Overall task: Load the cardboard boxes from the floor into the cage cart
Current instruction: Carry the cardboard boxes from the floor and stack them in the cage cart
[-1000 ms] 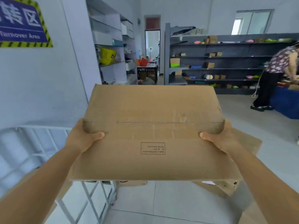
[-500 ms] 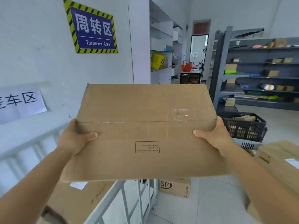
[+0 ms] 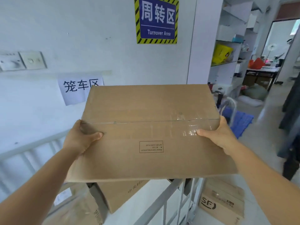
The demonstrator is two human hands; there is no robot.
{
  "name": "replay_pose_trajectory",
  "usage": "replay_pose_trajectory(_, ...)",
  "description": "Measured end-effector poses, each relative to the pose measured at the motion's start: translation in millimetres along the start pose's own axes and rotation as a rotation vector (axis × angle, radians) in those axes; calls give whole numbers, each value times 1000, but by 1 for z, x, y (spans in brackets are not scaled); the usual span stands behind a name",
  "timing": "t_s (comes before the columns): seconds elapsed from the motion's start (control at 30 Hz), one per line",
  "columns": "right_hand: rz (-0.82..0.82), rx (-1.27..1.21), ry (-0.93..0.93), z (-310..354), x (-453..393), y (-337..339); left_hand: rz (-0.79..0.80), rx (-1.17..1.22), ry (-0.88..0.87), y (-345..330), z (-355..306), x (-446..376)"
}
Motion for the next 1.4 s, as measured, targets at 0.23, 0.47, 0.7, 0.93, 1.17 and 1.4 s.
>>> replay_pose_trajectory(0.23, 194, 21, 61, -5, -99, -69, -149, -11, 157, -16, 31, -35)
replay_pose_trajectory(0.47, 406, 50, 99, -20, -160, -143, -270, -12, 316, -28, 78, -43)
replay_pose_trajectory(0.7, 562, 169, 3, -56, -172, -215, -258, -61, 471, -36, 143, -45)
replay_pose_trajectory(0.93, 685, 304, -107, -103, -169, -265, -185, -115, 613, -64, 216, -39)
replay_pose_trajectory(1.17, 797, 430, -218, -172, -178, -294, -85, -98, 812, -108, 269, -24)
replay_pose_trajectory(1.4, 910, 525, -299, -233, -201, -322, -60, -200, 939, -161, 294, -17)
Point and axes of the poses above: each hand's wrist, its own x-axis away from the middle knuckle, its own y-axis out of the back of the hand, z = x × y, the point moved 3 cm from there along -x, towards the middle knuckle, and after that the axes turned 6 degrees about y, right-handed, at the moved point
